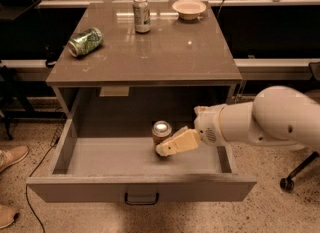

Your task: Pick orange can from top drawer and place on counter

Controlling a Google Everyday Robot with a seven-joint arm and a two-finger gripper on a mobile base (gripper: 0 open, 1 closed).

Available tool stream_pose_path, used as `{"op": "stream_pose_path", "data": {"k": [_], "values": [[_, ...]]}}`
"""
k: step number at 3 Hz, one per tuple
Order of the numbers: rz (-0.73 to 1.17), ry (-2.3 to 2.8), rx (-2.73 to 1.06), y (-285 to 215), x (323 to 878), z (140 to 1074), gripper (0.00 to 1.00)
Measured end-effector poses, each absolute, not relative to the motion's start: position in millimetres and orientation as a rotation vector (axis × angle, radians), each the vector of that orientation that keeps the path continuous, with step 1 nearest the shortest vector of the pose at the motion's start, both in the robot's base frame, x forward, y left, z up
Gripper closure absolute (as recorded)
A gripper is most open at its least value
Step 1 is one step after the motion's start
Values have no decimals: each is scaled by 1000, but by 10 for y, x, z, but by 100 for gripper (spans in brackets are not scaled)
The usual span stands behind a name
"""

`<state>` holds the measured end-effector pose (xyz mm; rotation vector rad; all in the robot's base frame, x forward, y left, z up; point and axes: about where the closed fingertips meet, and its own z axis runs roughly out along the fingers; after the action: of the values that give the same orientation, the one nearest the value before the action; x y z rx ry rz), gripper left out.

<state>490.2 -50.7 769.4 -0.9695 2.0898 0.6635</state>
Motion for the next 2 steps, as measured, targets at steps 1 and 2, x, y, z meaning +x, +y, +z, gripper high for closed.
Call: {"op": "stream_pose_path", "data": {"k": [1, 2], "values": [[599, 2101, -867, -413, 5054, 7485, 0], [507, 2118, -776, -373, 5192, 7306, 0]]}}
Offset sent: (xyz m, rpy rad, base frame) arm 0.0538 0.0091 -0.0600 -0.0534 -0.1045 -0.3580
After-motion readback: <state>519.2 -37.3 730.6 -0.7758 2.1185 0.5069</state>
